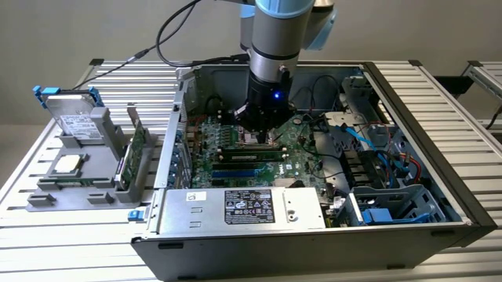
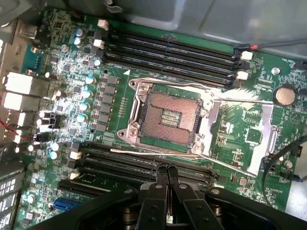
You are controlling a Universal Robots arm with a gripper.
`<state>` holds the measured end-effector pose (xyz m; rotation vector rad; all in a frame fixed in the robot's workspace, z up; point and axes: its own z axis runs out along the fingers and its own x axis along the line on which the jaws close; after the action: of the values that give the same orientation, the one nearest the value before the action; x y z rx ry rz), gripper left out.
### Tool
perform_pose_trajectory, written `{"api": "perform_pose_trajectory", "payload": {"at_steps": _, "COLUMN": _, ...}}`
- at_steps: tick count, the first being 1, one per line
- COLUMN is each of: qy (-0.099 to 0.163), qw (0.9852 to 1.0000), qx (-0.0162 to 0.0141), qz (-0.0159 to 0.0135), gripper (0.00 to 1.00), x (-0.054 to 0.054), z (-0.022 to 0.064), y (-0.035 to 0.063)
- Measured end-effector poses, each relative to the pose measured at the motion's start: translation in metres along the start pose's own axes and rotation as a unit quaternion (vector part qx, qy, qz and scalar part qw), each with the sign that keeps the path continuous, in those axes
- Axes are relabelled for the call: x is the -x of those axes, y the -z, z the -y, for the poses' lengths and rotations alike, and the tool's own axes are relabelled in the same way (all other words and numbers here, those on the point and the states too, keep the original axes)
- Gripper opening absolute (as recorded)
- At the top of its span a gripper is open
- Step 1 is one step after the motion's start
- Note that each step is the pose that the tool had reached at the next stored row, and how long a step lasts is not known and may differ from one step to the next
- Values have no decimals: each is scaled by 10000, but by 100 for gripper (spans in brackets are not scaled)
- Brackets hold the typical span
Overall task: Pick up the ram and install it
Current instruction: 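Press down the ram until it locks into place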
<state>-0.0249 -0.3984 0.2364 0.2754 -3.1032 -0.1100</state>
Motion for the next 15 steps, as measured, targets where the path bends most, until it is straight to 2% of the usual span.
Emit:
{"api": "perform_pose_trajectory", "payload": {"at_steps": 3, "qy": -245, "qw": 9997, "qx": 5, "qz": 18, "gripper": 10, "x": 0, "z": 0, "y": 0}}
{"api": "perform_pose_trajectory", "payload": {"at_steps": 4, "qy": -405, "qw": 9992, "qx": 7, "qz": 29, "gripper": 10, "x": 0, "z": 0, "y": 0}}
{"api": "perform_pose_trajectory", "payload": {"at_steps": 8, "qy": -719, "qw": 9974, "qx": 13, "qz": 52, "gripper": 10, "x": 0, "z": 0, "y": 0}}
{"api": "perform_pose_trajectory", "payload": {"at_steps": 11, "qy": -949, "qw": 9955, "qx": 17, "qz": 69, "gripper": 10, "x": 0, "z": 0, "y": 0}}
{"api": "perform_pose_trajectory", "payload": {"at_steps": 12, "qy": -999, "qw": 9950, "qx": 18, "qz": 70, "gripper": 10, "x": 0, "z": 0, "y": 0}}
{"api": "perform_pose_trajectory", "payload": {"at_steps": 15, "qy": -1003, "qw": 9949, "qx": 16, "qz": 68, "gripper": 10, "x": -7, "z": -1, "y": 3}}
